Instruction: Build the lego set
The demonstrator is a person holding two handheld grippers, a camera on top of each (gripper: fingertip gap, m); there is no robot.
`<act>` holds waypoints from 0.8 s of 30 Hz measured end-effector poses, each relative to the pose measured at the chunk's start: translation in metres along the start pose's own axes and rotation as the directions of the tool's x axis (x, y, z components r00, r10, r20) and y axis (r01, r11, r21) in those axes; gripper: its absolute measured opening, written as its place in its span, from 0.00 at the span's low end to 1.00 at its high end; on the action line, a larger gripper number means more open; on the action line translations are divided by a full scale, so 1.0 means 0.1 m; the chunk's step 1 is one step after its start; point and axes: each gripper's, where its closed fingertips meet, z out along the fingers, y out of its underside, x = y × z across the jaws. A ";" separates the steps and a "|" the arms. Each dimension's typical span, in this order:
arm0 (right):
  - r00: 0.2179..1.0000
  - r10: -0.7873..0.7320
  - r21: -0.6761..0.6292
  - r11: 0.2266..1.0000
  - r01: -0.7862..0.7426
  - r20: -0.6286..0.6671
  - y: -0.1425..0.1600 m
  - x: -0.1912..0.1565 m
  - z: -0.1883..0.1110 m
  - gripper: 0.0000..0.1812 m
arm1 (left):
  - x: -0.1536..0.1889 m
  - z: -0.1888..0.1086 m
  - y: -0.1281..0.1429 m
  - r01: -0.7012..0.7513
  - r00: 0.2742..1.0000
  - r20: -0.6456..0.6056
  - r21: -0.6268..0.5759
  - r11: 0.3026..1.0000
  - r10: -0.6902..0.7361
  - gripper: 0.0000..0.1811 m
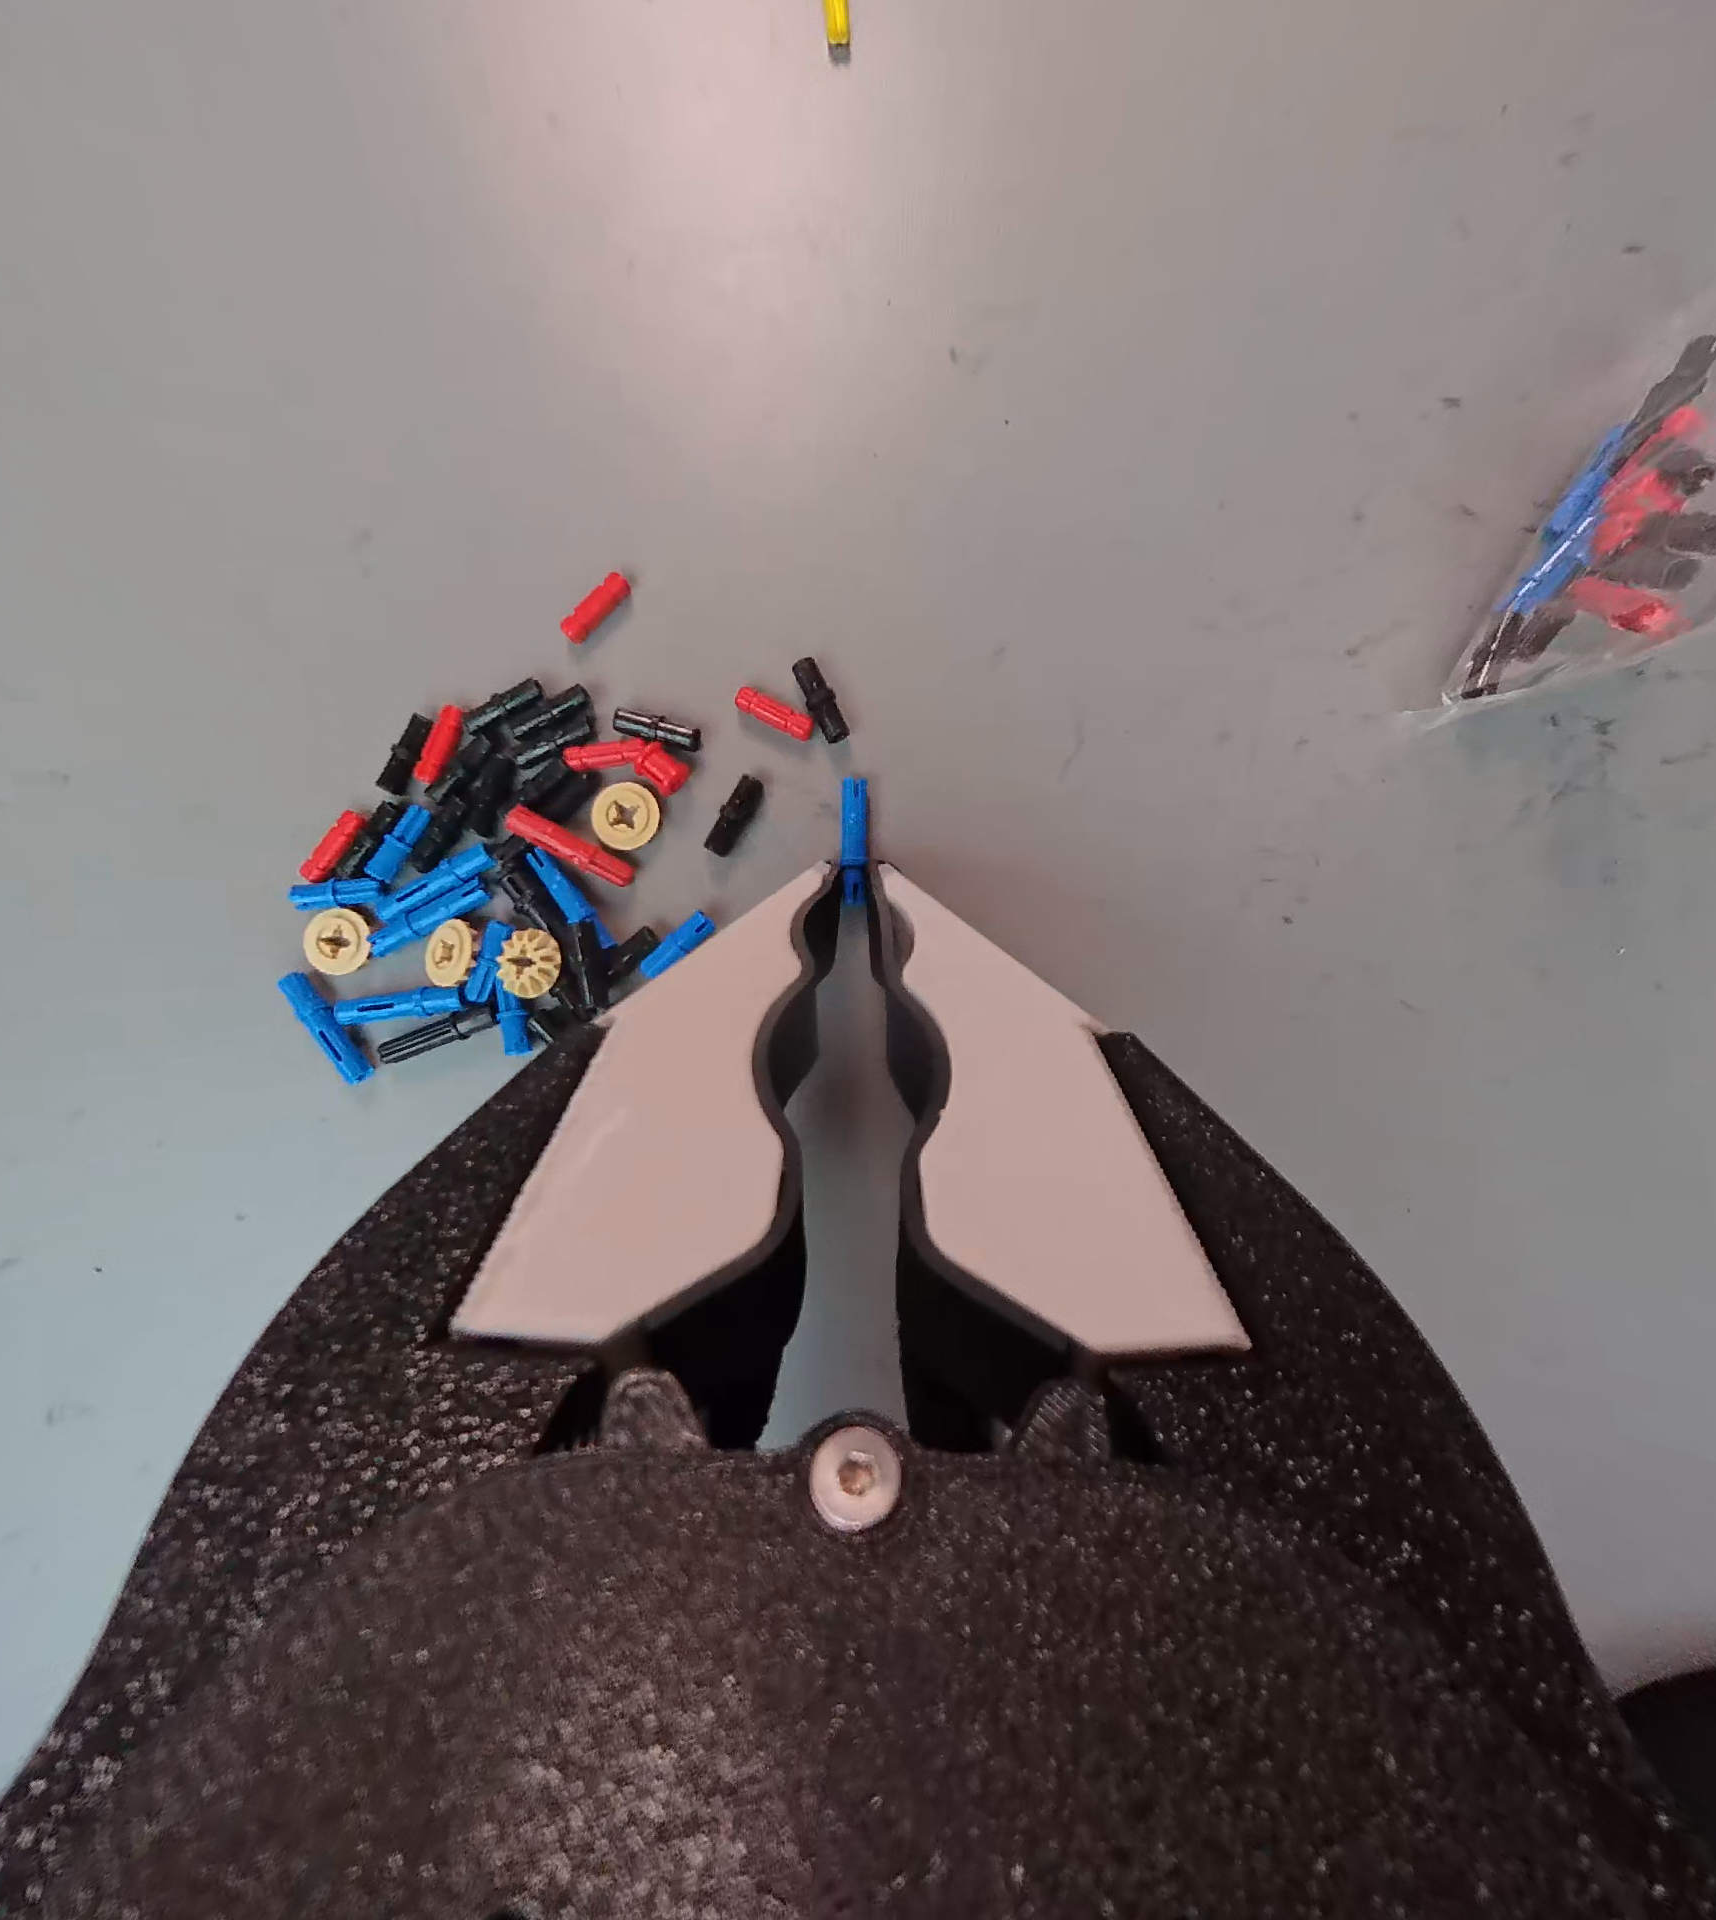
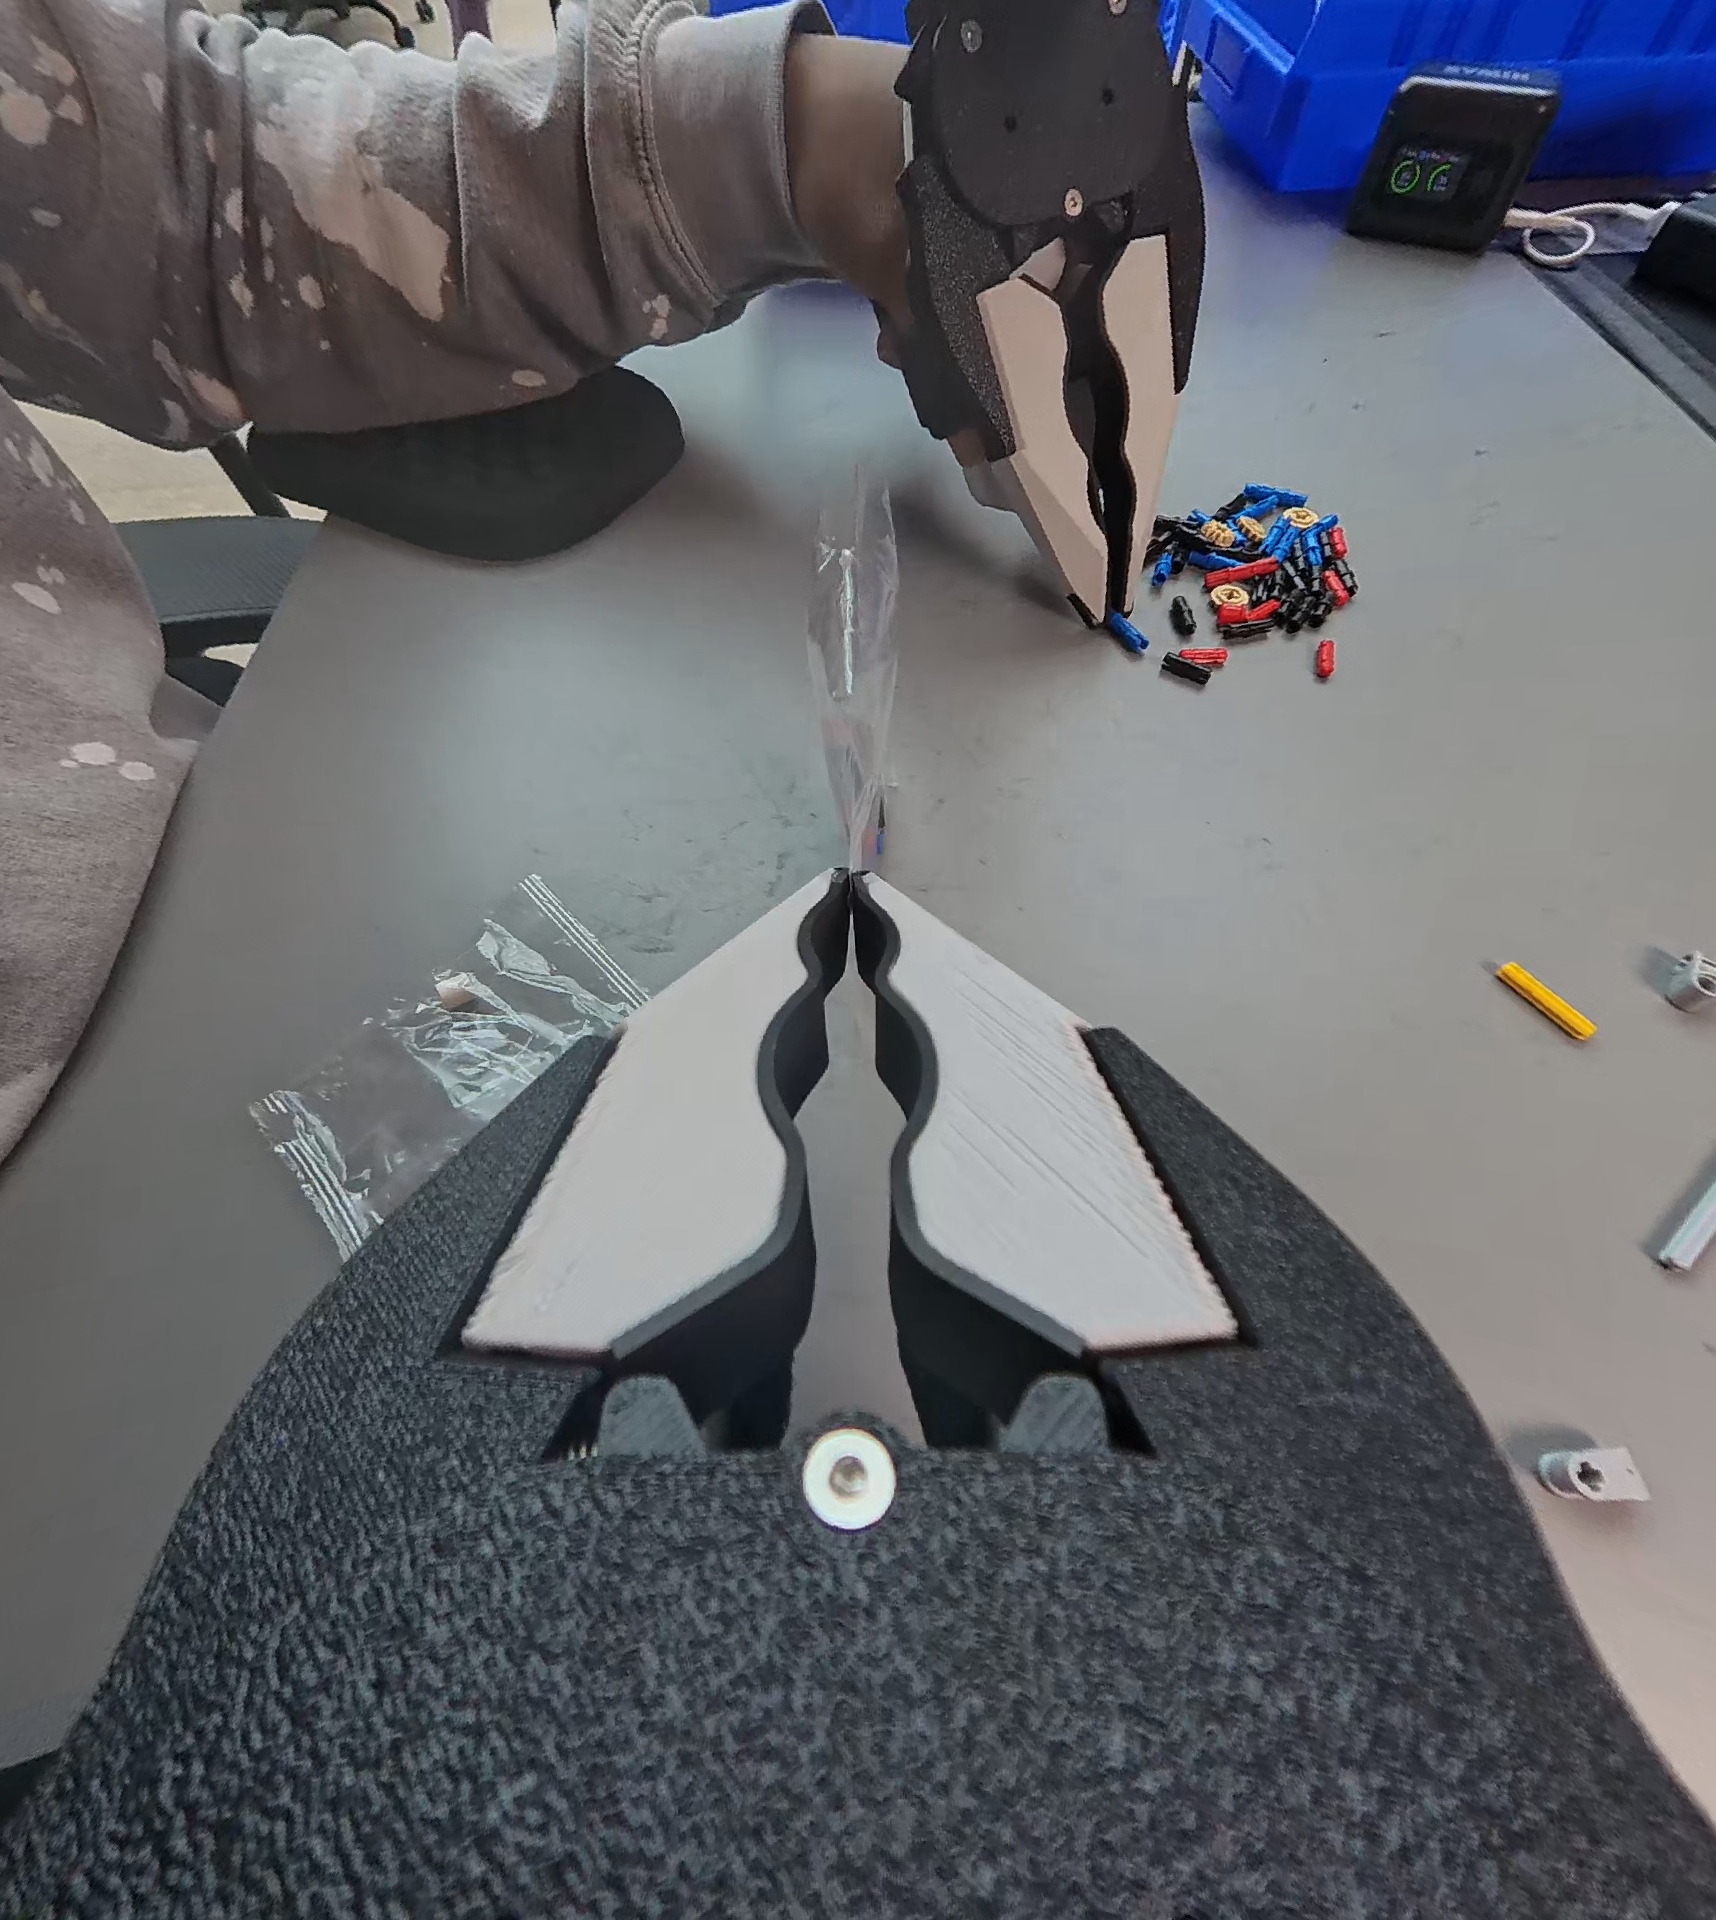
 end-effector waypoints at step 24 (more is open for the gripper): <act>1.000 -0.014 0.018 1.000 0.014 -0.022 -0.05 -0.01 0.10 0.00 | 1.15 -0.75 -0.94 -0.137 0.908 -0.298 0.453 0.881 0.295 0.02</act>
